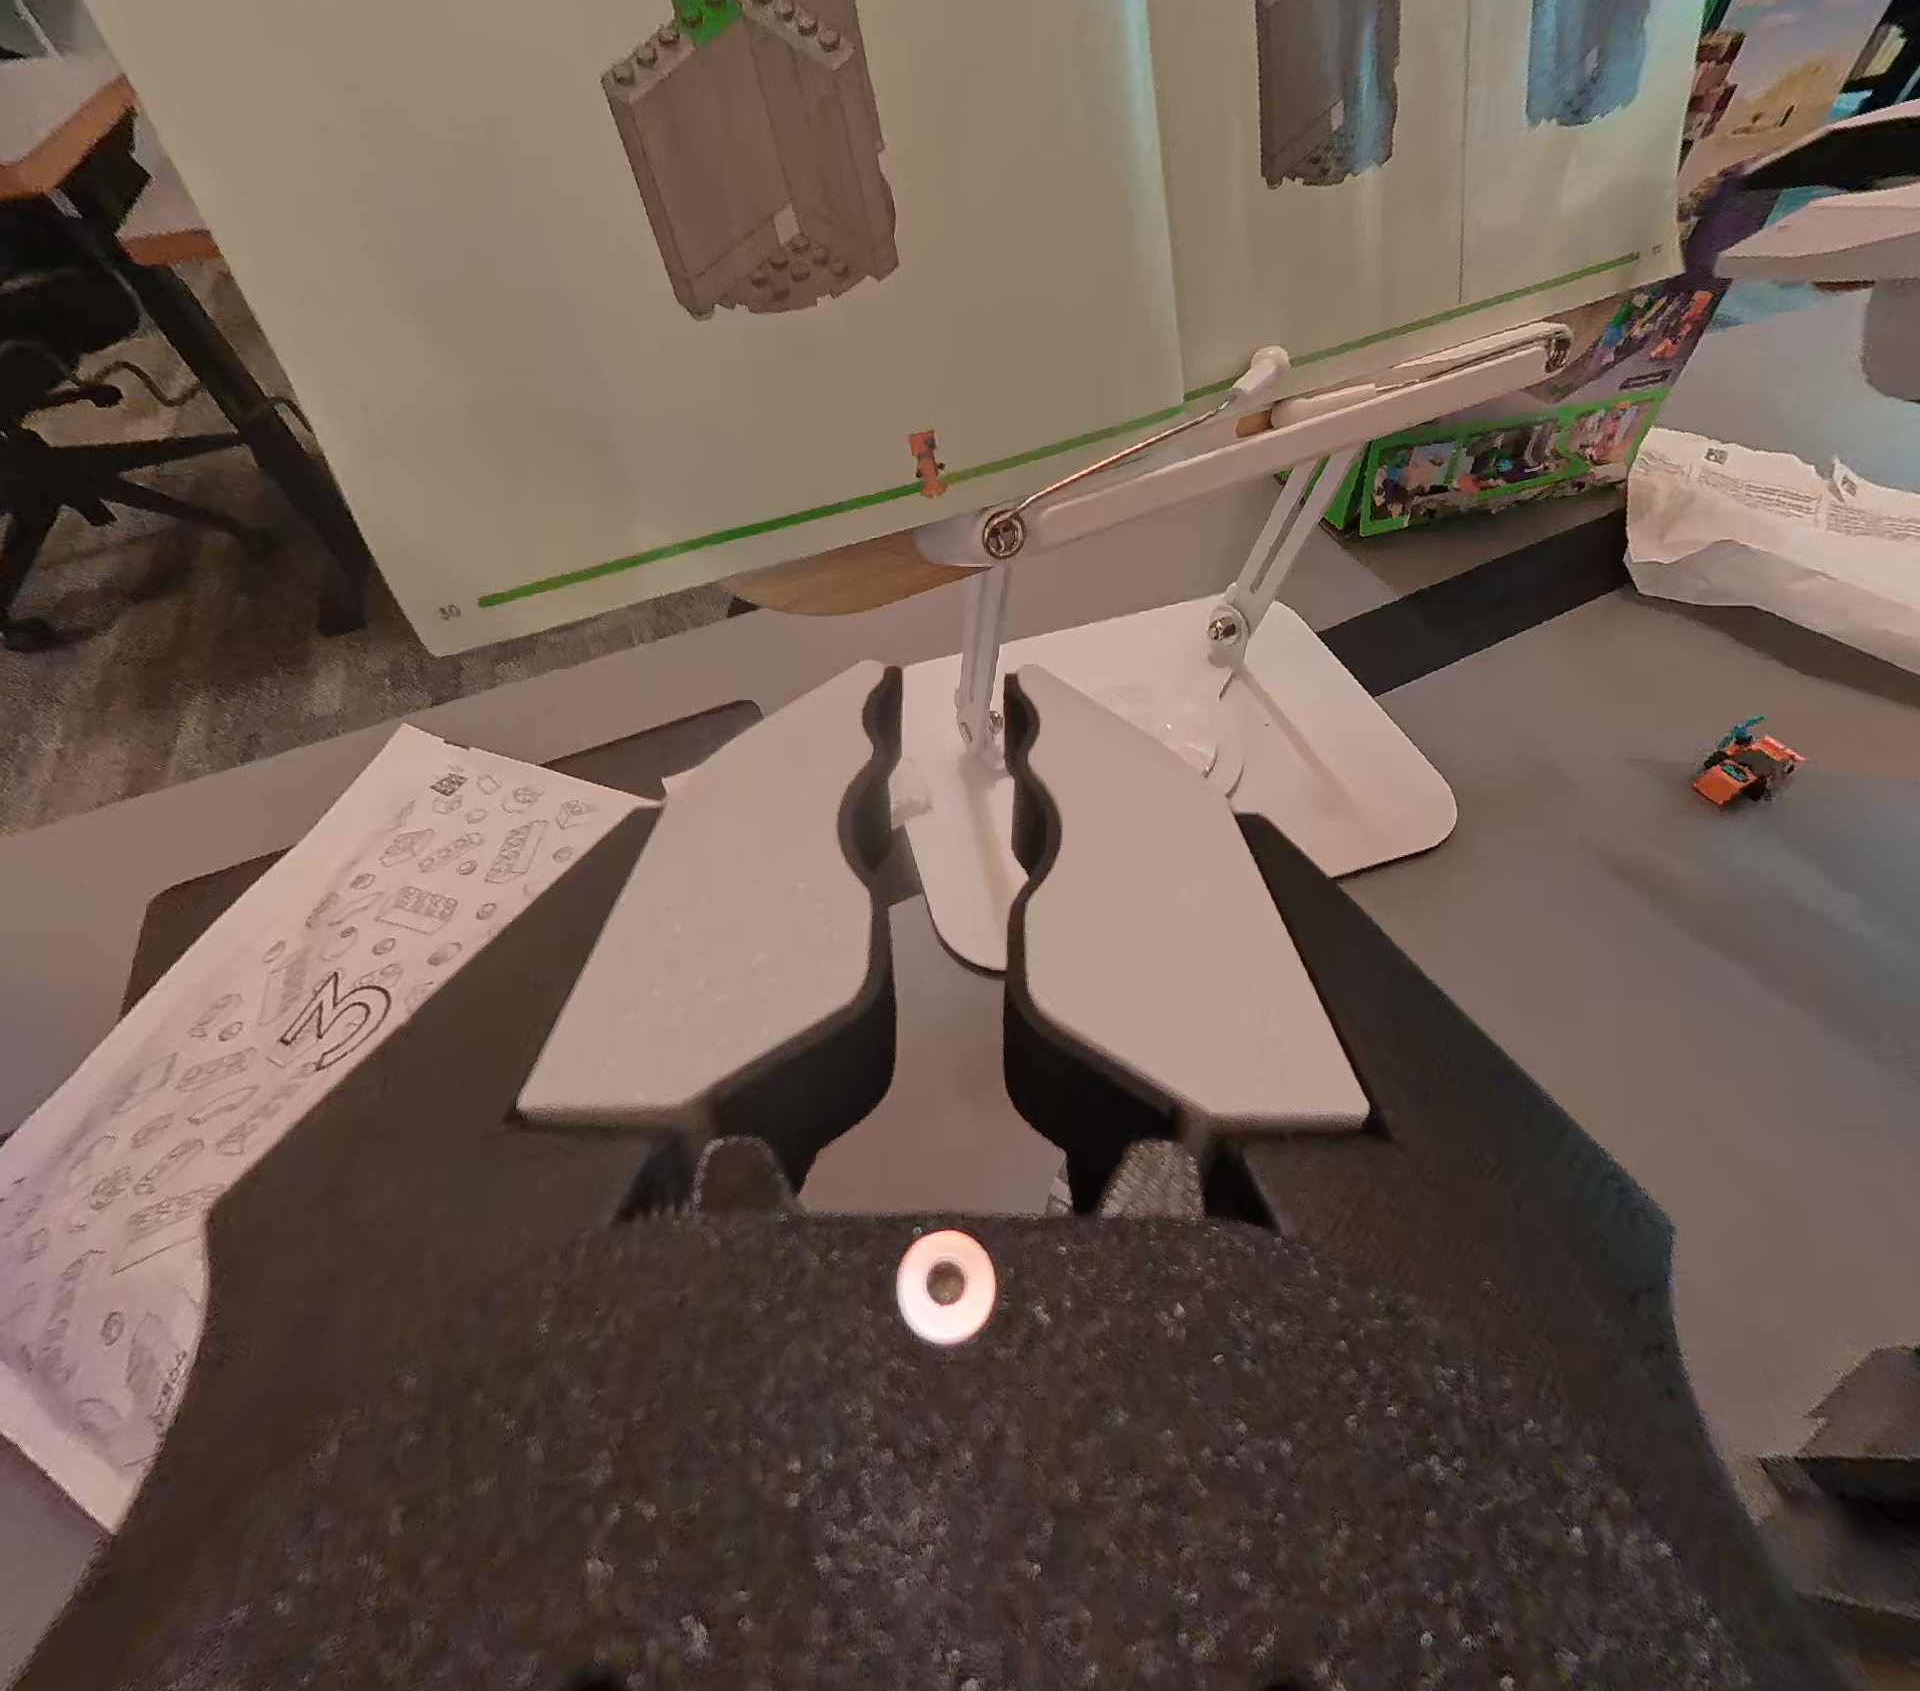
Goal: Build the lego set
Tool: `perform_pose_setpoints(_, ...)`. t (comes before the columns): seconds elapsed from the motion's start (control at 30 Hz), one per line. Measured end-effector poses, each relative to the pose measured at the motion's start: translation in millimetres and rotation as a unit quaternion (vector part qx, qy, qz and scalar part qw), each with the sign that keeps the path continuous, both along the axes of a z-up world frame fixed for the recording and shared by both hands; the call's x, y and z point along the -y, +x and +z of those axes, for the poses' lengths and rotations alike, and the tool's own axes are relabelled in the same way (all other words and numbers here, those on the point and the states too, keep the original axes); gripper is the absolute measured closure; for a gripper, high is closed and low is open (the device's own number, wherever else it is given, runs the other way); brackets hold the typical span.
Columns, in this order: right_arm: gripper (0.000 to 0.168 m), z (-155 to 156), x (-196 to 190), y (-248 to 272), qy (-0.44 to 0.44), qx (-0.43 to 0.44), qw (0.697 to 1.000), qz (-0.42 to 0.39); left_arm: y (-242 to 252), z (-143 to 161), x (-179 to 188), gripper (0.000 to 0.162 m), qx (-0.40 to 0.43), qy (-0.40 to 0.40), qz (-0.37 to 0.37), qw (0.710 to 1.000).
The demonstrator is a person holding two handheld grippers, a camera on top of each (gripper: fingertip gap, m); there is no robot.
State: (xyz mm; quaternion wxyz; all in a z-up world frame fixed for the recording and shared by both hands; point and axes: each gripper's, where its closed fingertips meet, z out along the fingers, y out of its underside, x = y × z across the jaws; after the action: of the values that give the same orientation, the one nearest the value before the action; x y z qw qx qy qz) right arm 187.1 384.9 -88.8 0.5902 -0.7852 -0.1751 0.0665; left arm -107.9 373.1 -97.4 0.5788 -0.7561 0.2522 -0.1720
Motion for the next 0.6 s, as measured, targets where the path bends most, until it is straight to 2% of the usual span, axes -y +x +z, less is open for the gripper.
perform_pose_setpoints(0.13, 0.115, 17.3, 35.2, -26.1, 0.046, 0.028, 0.998, -0.02, -3.9, 12.4, 3.7, 0.148, 0.002, 0.041, 0.016, 0.999)
perform_pose_setpoints(0.37, 0.126, 38.7, 64.7, -104.1, 0.079, -0.013, 0.997, -0.007, -11.9, 34.3, 8.7, 0.161, 0.032, 0.08, 0.034, 0.996)
perform_pose_setpoints(0.53, 0.164, 50.2, 67.1, -136.3, 0.094, -0.034, 0.995, -0.003, -17.2, 39.7, 10.2, 0.162, 0.027, 0.091, 0.051, 0.994)
perform_pose_setpoints(0.6, 0.168, 49.8, 68.4, -137.6, 0.102, -0.044, 0.994, -0.013, -18.1, 33.7, 9.4, 0.162, 0.023, 0.09, 0.056, 0.994)
